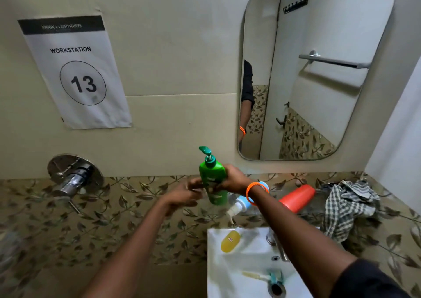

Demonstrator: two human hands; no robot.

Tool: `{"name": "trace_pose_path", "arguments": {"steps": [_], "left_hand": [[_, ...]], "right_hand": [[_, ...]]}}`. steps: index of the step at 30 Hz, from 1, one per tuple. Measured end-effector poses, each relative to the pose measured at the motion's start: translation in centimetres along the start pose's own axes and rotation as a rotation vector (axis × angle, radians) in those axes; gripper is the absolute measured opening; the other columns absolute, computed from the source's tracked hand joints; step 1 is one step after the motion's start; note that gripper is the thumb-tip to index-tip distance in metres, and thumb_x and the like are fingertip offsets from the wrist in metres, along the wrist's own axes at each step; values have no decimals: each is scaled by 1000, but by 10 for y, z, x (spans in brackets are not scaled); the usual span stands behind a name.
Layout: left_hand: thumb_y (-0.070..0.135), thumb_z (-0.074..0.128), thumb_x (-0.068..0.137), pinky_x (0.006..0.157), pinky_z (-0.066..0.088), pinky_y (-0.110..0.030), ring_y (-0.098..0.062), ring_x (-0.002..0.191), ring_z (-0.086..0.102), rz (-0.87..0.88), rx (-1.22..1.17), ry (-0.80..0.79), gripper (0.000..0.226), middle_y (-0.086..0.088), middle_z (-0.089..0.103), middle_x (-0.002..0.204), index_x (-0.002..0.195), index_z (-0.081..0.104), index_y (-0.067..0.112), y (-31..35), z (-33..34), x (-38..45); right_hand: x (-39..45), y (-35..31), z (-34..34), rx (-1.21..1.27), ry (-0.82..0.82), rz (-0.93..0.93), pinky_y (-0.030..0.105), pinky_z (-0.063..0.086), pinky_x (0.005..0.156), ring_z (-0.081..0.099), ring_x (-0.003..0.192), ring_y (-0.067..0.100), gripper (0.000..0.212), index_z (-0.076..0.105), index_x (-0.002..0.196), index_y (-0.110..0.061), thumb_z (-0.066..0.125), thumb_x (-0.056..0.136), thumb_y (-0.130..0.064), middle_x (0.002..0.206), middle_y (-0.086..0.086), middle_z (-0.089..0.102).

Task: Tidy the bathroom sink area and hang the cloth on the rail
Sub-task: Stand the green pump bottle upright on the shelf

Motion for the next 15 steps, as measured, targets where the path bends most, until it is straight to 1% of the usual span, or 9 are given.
{"name": "trace_pose_path", "arguments": {"steps": [1, 3, 4, 6, 9, 10, 12, 13, 15], "left_hand": [[-6, 66, 92, 72, 53, -25, -20, 99, 64, 38, 62, 32, 46, -11, 71, 123, 136, 62, 10, -3, 11, 5], [-6, 75, 85, 70, 58, -20, -26, 101, 69, 102, 67, 144, 45, -14, 75, 116, 128, 66, 2, -12, 28, 15], [-5, 78, 82, 75, 61, -24, -28, 103, 72, 131, 61, 203, 45, -15, 76, 115, 125, 67, 2, -15, 33, 20], [2, 82, 81, 90, 62, -41, -28, 107, 73, 148, 80, 283, 45, -12, 77, 116, 124, 68, 5, -20, 39, 28], [5, 83, 81, 100, 57, -48, -24, 111, 72, 158, 93, 314, 47, -9, 76, 119, 126, 69, 10, -27, 42, 38], [6, 84, 81, 103, 56, -46, -24, 114, 71, 160, 98, 330, 50, -8, 75, 122, 128, 68, 11, -30, 42, 39], [9, 86, 79, 103, 53, -36, -20, 117, 67, 155, 130, 402, 61, -1, 71, 126, 135, 63, 14, -38, 43, 37], [12, 88, 77, 101, 52, -32, -18, 117, 65, 151, 147, 450, 67, 2, 69, 126, 139, 60, 14, -43, 43, 34], [14, 90, 75, 100, 54, -34, -19, 118, 64, 161, 158, 514, 75, -1, 68, 128, 142, 58, 13, -52, 43, 30]], "right_hand": [[6, 1, -3, 64, -43, 19, 38, 58, 88, 64, 91, 21, 45, 70, 107, -3, 87, 67, 3, 101, 12, 73], [12, 4, -8, 199, -128, 35, 50, 55, 102, 70, 103, 31, 49, 68, 113, 2, 85, 67, 11, 115, 24, 74], [16, 6, -9, 244, -162, 48, 53, 53, 105, 69, 112, 38, 52, 66, 116, 3, 83, 68, 14, 120, 28, 71], [21, 11, -11, 309, -203, 70, 57, 49, 109, 63, 121, 44, 56, 61, 122, 7, 79, 71, 19, 125, 32, 67], [20, 15, -17, 319, -229, 77, 52, 50, 109, 66, 116, 34, 56, 60, 125, 4, 80, 74, 15, 126, 28, 68], [16, 16, -23, 254, -238, 56, 47, 51, 108, 66, 115, 30, 58, 61, 126, 0, 84, 74, 8, 126, 22, 69], [5, 25, -38, -30, -221, -13, 37, 48, 109, 62, 122, 23, 72, 59, 133, -10, 92, 70, -11, 133, 9, 67], [-3, 35, -44, -205, -189, -31, 36, 45, 111, 58, 127, 21, 83, 55, 139, -15, 94, 66, -20, 140, 5, 61], [-22, 59, -51, -498, -159, 0, 41, 44, 112, 52, 132, 25, 99, 47, 146, -25, 96, 60, -27, 148, 4, 52]]}}
Point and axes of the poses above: each hand's wrist, its own x-axis towards the middle knuckle, its own z-axis out of the palm, y = z × x, the point moved 1 cm from there along x, towards the middle knuckle
